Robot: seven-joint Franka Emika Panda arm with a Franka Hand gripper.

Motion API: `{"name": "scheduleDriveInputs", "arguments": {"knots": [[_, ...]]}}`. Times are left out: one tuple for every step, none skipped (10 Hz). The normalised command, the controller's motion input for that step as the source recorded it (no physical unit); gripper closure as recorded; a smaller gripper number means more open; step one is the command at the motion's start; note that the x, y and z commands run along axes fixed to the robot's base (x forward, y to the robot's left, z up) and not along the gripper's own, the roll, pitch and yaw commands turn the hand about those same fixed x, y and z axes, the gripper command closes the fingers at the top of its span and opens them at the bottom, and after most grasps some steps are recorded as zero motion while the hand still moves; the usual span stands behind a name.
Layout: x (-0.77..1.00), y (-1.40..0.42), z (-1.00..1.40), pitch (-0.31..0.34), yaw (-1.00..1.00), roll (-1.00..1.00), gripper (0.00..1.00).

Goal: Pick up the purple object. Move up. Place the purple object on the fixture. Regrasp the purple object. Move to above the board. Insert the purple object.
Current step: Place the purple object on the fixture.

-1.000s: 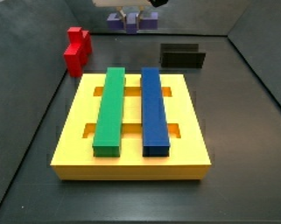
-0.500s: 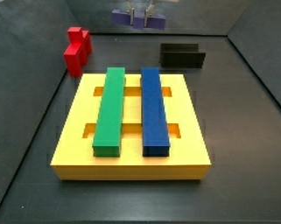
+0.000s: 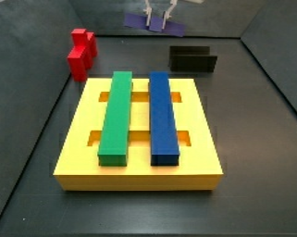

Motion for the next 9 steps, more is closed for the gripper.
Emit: {"name": "scheduleDriveInputs", "arguments": {"knots": [[0.62, -0.19, 0.00, 0.003, 0.03, -1.00, 1.00], [0.56, -0.18, 0.00, -0.040, 0.08, -0.93, 1.00], [0.40, -0.31, -0.21, -0.389, 0.24, -0.25, 1.00], [0.42, -0.28, -0.24, -0.411, 0.24, -0.17, 1.00], [0.52, -0.18, -0.19, -0.343, 0.23, -0.20, 1.00], [0.69, 0.05, -0.06, 0.000, 0.16, -0.47, 1.00], [0.01, 0.00, -0.03, -0.040, 0.00, 0.00, 1.00], [0.36, 0.00, -0.03, -0.114, -0.09, 0.00, 1.00], [0.75, 0.16, 0.00, -0.214, -0.45, -0.13, 1.00]]}}
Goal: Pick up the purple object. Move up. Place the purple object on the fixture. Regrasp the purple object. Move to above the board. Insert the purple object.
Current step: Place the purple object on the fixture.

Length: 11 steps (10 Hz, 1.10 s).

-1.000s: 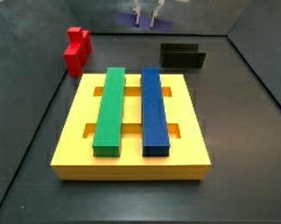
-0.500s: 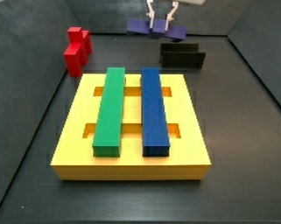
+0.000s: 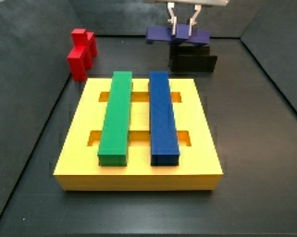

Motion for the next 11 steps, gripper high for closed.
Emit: {"name": "scheduleDriveInputs", "arguments": {"knots": [[0.74, 0.25, 0.00, -0.229, -0.49, -0.21, 1.00], [0.72, 0.23, 0.00, -0.311, -0.47, -0.16, 1.00], [0.60, 0.14, -0.03, -0.329, -0.50, -0.07, 1.00], [0.20, 0.01, -0.24, -0.294, -0.09, -0.10, 1.00], [0.01, 0.00, -0.14, -0.203, 0.00, 0.00, 1.00], [0.13, -0.01, -0.29, 0.000, 0.02, 0.00, 1.00], [0.40, -0.23, -0.57, 0.177, 0.10, 0.00, 1.00], [0.23, -0.11, -0.50, 0.089, 0.14, 0.00, 1.00], [0.18, 0.00, -0.45, 0.106, 0.20, 0.00, 1.00], [0.06, 0.01, -0.37, 0.089, 0.19, 0.00, 1.00], [0.04, 0.07, -0.30, 0.066, 0.19, 0.06, 1.00]]}}
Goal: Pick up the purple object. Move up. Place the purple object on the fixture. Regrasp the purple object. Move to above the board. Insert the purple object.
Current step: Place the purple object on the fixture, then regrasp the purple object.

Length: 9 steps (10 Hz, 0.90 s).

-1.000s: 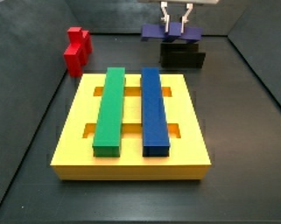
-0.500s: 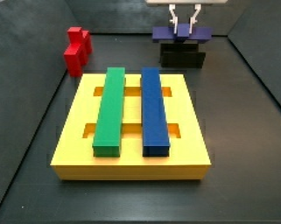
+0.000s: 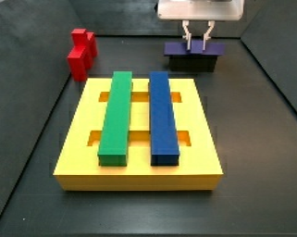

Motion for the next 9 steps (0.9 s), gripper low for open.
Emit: {"name": "scheduleDriveInputs", "arguments": {"knots": [[0.01, 0.10, -0.27, 0.097, 0.11, -0.05, 1.00], [0.00, 0.00, -0.16, 0.120, 0.00, -0.08, 1.00], [0.00, 0.00, -0.03, 0.000, 0.00, -0.10, 1.00], [0.00, 0.00, 0.00, 0.000, 0.00, 0.00, 1.00], [0.00, 0.00, 0.00, 0.000, 0.00, 0.00, 0.00], [-0.05, -0.17, 0.20, -0.006, 0.01, 0.70, 0.00], [-0.05, -0.18, 0.29, 0.000, 0.03, 0.95, 0.00], [-0.07, -0.20, 0.25, -0.003, 0.04, 1.00, 0.00], [-0.01, -0.23, 0.23, -0.017, 0.07, 1.00, 0.00]]}}
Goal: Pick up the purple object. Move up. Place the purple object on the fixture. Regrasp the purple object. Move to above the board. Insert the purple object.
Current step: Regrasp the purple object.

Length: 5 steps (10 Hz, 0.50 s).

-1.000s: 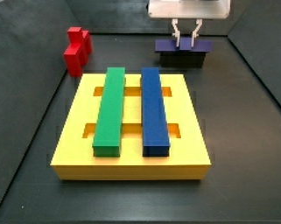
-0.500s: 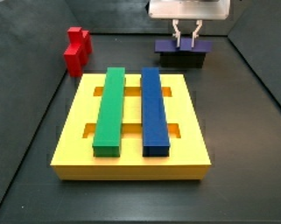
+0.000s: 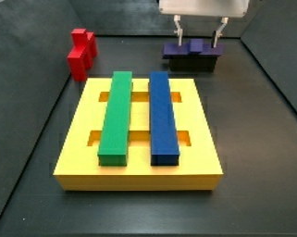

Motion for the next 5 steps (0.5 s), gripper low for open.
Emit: {"name": "scheduleDriveInputs", "arguments": {"knots": [[0.00, -0.21, 0.23, -0.020, 0.11, 1.00, 0.00], [0.10, -0.17, 0.23, -0.026, 0.14, 1.00, 0.00], [0.13, -0.12, 0.29, 0.000, 0.15, 1.00, 0.00], [0.04, -0.05, 0.10, 0.100, 0.16, 1.00, 0.00], [0.09, 0.06, 0.03, 0.086, 0.11, 1.00, 0.00]]}}
